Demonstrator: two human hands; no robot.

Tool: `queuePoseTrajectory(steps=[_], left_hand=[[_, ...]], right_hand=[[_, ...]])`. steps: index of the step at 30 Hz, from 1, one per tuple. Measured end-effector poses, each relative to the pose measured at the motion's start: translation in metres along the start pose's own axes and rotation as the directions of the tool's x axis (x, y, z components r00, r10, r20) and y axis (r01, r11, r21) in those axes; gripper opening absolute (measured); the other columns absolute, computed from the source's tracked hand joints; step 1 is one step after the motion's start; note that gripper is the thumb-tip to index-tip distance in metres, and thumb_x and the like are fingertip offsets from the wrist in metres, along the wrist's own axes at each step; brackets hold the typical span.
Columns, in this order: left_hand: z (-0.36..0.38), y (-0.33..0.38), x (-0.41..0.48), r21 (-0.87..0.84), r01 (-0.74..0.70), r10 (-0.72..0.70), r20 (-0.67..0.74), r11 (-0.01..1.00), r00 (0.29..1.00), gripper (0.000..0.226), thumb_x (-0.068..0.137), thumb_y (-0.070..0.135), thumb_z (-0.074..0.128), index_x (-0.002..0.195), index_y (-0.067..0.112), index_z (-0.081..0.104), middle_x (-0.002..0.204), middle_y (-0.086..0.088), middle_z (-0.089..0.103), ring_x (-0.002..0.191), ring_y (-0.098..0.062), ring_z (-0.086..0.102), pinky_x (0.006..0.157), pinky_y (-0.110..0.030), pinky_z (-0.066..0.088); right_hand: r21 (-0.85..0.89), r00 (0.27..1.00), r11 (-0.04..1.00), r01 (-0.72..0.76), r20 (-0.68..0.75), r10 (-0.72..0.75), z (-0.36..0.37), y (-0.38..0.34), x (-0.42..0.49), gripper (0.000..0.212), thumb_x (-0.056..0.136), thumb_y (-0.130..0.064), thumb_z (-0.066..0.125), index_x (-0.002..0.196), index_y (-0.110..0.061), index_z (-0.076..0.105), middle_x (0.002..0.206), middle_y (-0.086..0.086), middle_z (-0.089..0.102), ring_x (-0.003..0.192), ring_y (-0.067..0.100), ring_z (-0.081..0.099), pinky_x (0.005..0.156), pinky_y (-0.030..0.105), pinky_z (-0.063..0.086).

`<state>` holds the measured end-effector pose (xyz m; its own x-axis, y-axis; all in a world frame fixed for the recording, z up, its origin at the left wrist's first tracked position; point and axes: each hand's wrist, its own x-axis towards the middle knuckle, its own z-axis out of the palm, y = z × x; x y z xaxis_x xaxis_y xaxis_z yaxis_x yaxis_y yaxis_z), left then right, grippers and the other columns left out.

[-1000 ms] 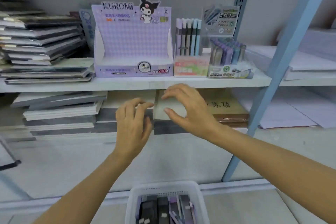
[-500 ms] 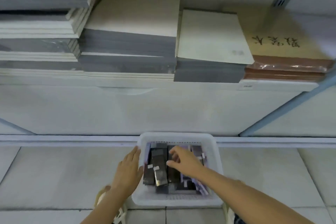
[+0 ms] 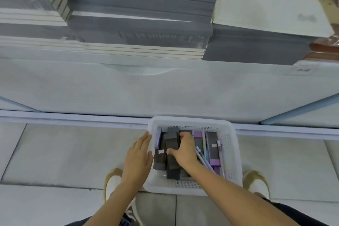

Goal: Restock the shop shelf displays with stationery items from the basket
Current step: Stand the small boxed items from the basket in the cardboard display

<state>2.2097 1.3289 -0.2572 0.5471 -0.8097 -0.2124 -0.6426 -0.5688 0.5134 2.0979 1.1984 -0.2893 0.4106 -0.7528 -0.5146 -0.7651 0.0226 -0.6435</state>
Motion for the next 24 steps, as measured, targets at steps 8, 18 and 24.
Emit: queuePoseTrajectory(steps=[8,18,24], left_hand=[[-0.008,0.007,0.004,-0.048,-0.016,0.014,-0.038,0.999,0.999,0.038,0.096,0.011,0.054,0.134,0.01,0.054,0.146,-0.007,0.044,0.131,-0.024,0.043,0.108,-0.034,0.036],[-0.026,0.043,0.014,-0.796,0.343,-0.012,0.389,0.498,0.921,0.045,0.083,0.03,0.071,0.124,0.022,0.054,0.107,-0.002,0.071,0.098,-0.017,0.069,0.075,-0.025,0.057],[-0.033,0.013,0.013,-0.814,0.386,-0.215,0.323,0.434,0.922,0.02,0.093,0.014,0.06,0.113,0.014,0.054,0.087,-0.003,0.076,0.079,-0.019,0.073,0.061,-0.023,0.057]], right_hand=[[0.23,0.979,0.967,-0.112,0.191,0.068,-0.024,0.001,0.004,0.046,0.08,-0.023,0.077,0.118,-0.015,0.052,0.109,-0.004,0.059,0.094,0.009,0.056,0.068,0.014,0.042],[0.492,0.886,0.869,-0.047,0.423,-0.191,-0.055,-0.035,-0.002,0.039,0.08,-0.027,0.077,0.116,-0.026,0.063,0.105,-0.009,0.073,0.098,0.007,0.068,0.078,0.021,0.055],[0.3,0.918,0.948,0.104,0.338,-0.207,-0.053,-0.025,0.001,0.023,0.092,-0.037,0.061,0.115,-0.032,0.061,0.117,-0.012,0.064,0.108,0.007,0.06,0.083,0.018,0.048]])
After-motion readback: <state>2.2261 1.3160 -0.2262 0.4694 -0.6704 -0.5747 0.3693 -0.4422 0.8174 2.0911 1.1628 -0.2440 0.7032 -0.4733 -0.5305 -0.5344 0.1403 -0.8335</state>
